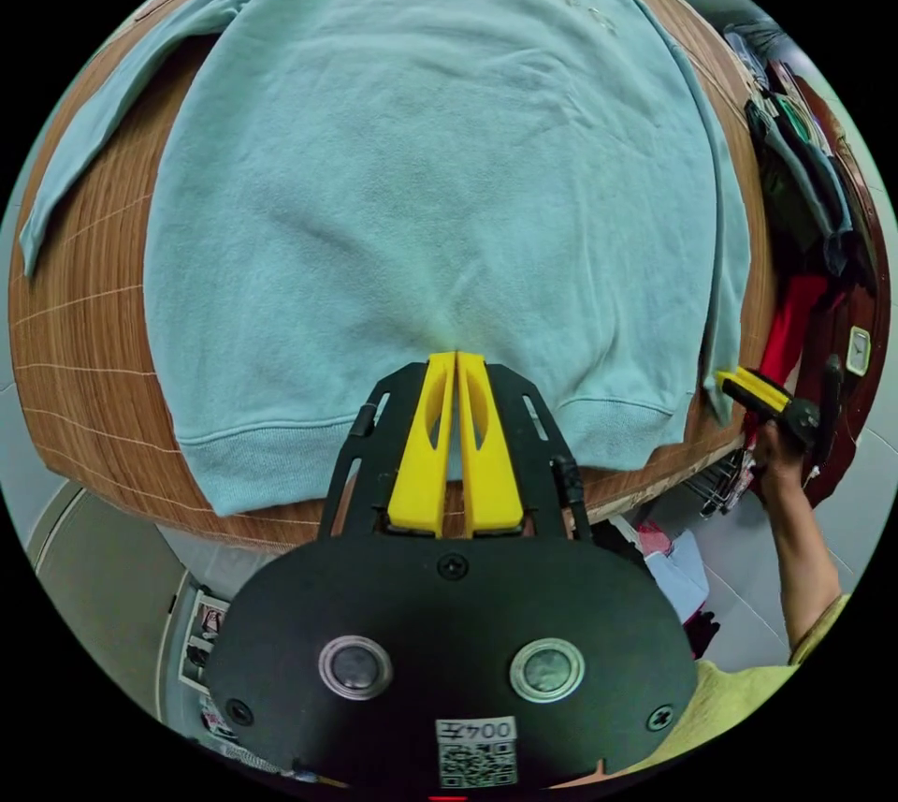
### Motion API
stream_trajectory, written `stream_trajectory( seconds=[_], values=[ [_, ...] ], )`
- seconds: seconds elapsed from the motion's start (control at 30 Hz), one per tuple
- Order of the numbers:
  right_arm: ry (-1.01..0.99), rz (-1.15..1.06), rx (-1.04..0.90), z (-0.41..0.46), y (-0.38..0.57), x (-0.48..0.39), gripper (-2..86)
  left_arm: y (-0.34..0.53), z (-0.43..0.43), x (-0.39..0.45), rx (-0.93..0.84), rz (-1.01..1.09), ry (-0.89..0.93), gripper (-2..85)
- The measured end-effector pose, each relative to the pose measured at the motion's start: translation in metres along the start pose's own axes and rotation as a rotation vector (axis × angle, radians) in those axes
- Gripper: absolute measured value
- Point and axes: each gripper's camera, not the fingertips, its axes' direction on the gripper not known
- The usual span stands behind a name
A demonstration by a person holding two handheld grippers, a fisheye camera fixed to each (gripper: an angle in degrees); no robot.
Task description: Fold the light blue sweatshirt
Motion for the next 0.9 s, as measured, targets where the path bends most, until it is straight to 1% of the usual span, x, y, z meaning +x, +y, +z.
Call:
stream_trajectory(
  seconds=[0.03, 0.1, 0.13, 0.17, 0.2, 0.23, 0.27, 0.3, 0.37, 0.43, 0.5, 0.53, 0.6, 0.67, 0.8, 0.9],
  values=[
    [0.024, 0.011, 0.011, -0.007, -0.003, 0.018, 6.4, -0.001, 0.0, 0.002, -0.002, 0.0, -0.004, 0.5],
    [0.163, 0.149, 0.114, -0.05, -0.013, 0.12, 6.7, -0.004, 0.0, 0.006, -0.003, -0.004, -0.013, 0.4],
    [0.164, 0.2, 0.137, -0.063, -0.015, 0.151, 7.1, -0.005, 0.0, 0.007, -0.002, -0.004, -0.013, 0.4],
    [0.096, 0.299, 0.157, -0.087, -0.018, 0.215, 7.8, -0.006, 0.0, 0.007, 0.001, -0.01, -0.008, 0.4],
    [-0.025, 0.367, 0.17, -0.107, -0.019, 0.271, 8.5, -0.006, 0.0, 0.006, 0.005, -0.02, 0.004, 0.5],
    [-0.091, 0.387, 0.187, -0.116, -0.017, 0.294, 8.9, -0.006, 0.0, 0.005, 0.009, -0.025, 0.01, 0.5],
    [-0.213, 0.394, 0.247, -0.133, -0.01, 0.326, 11.6, -0.006, 0.0, 0.003, 0.017, -0.037, 0.023, 0.5],
    [-0.297, 0.362, 0.316, -0.147, -0.002, 0.339, 13.2, -0.005, 0.0, 0.002, 0.025, -0.052, 0.036, 0.5],
    [-0.342, 0.319, 0.359, -0.153, 0.006, 0.33, 13.8, -0.006, 0.0, 0.003, 0.03, -0.058, 0.043, 0.6],
    [-0.421, 0.255, 0.35, -0.134, 0.014, 0.297, 13.3, -0.01, -0.001, 0.006, 0.025, -0.047, 0.035, 0.6],
    [-0.632, 0.172, 0.295, -0.079, 0.029, 0.231, 12.1, -0.014, -0.001, 0.009, 0.014, -0.031, 0.029, 0.5],
    [-0.678, 0.168, 0.273, -0.062, 0.034, 0.213, 11.9, -0.015, -0.002, 0.009, 0.012, -0.03, 0.031, 0.5],
    [-0.864, 0.182, 0.16, 0.008, 0.054, 0.149, 11.5, -0.018, -0.002, 0.007, 0.009, -0.04, 0.052, 0.5],
    [-0.97, 0.217, 0.086, 0.05, 0.069, 0.114, 11.4, -0.019, -0.002, 0.004, 0.012, -0.056, 0.075, 0.5],
    [-1.058, 0.355, 0.061, 0.088, 0.095, 0.085, 11.1, -0.02, -0.003, 0.002, 0.023, -0.077, 0.11, 0.5],
    [-1.055, 0.353, 0.044, 0.09, 0.087, 0.072, 10.5, -0.02, -0.004, 0.005, 0.035, -0.083, 0.114, 0.5]
  ],
)
